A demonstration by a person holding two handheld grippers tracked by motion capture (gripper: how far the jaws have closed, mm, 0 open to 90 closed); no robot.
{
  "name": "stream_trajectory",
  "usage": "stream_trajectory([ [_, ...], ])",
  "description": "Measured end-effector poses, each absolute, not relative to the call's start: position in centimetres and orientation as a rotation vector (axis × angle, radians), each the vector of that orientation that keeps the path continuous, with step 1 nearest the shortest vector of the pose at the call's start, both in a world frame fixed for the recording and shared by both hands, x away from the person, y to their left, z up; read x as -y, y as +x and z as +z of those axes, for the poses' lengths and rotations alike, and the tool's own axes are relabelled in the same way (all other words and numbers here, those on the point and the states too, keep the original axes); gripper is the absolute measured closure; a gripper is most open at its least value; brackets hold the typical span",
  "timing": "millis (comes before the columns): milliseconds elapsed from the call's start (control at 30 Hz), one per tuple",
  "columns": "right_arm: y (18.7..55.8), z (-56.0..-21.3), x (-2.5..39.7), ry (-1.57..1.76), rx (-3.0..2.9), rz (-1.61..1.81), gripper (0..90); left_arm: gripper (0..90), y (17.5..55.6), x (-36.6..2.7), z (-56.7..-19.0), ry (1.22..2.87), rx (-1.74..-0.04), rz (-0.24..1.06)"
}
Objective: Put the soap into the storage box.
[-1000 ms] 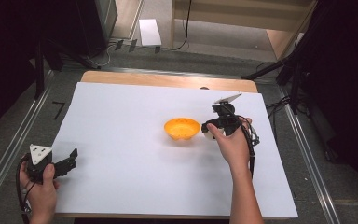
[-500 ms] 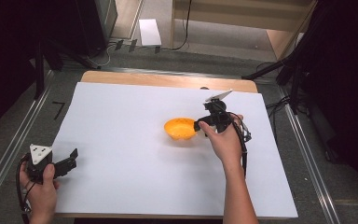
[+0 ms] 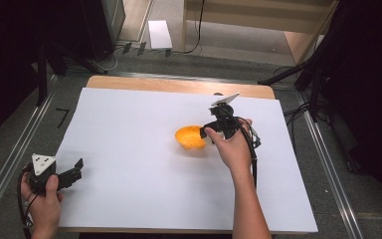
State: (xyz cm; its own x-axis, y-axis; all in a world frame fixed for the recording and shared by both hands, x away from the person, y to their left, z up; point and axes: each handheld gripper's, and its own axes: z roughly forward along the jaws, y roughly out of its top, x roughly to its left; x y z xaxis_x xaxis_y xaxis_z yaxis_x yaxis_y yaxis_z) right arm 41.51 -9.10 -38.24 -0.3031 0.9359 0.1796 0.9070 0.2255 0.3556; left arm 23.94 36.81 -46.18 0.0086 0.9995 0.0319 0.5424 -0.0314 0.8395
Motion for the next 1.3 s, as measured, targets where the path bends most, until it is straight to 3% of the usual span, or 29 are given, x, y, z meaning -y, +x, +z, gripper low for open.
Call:
stream_trajectory([
  [1300, 43.2, -39.6, 4.6, 1.749, -2.48, 0.545, 22.8, 14.3, 23.9, -36.8, -46.2, 1.649, -1.602, 0.901],
])
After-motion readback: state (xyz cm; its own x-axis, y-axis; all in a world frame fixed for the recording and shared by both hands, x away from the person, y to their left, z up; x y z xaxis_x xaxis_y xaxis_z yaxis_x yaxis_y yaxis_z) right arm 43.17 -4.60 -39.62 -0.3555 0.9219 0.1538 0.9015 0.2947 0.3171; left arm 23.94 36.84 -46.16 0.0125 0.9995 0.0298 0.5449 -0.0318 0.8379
